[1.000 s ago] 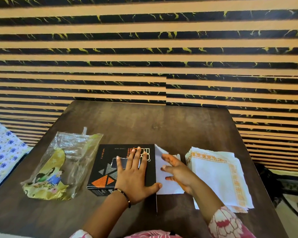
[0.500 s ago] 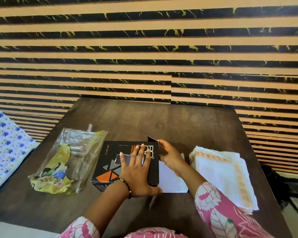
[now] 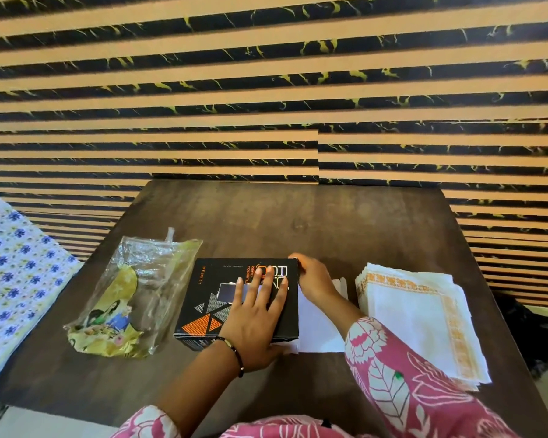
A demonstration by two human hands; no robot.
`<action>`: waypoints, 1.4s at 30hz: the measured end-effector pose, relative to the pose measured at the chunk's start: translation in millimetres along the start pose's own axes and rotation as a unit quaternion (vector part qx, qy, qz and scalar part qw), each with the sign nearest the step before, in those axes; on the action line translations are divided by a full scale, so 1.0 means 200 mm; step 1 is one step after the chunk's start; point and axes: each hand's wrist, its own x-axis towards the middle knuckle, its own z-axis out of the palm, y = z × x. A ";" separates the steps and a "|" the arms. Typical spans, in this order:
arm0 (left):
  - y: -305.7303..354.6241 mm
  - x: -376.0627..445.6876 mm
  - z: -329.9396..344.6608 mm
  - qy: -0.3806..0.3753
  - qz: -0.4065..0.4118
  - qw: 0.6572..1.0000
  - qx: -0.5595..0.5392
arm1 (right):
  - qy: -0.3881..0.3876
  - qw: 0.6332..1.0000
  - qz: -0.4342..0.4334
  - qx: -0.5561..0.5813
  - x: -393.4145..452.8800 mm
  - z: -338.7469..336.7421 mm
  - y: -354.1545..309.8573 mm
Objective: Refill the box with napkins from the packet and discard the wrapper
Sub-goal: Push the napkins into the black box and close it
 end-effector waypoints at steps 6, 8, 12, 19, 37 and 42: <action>0.02 0.00 -0.01 -0.005 0.013 1.000 0.000 | 0.013 1.000 -0.017 0.000 0.01 0.02 0.02; 0.04 0.01 -0.02 -0.012 0.013 1.000 -0.002 | 0.019 1.000 -0.016 -0.004 0.02 0.01 0.03; 0.04 0.01 -0.01 -0.004 0.038 0.999 -0.013 | -0.010 0.999 -0.002 -0.041 0.00 -0.07 0.03; 0.00 0.02 0.02 0.046 0.066 0.997 -0.022 | 0.011 0.993 0.021 -0.117 -0.34 -0.39 0.10; -0.01 0.03 0.00 0.055 0.057 0.991 -0.108 | 0.053 0.896 0.051 -0.438 -0.80 -0.39 0.60; -0.01 0.03 0.02 0.079 0.053 0.987 -0.130 | 0.098 0.875 0.004 -0.474 -0.73 -0.37 0.62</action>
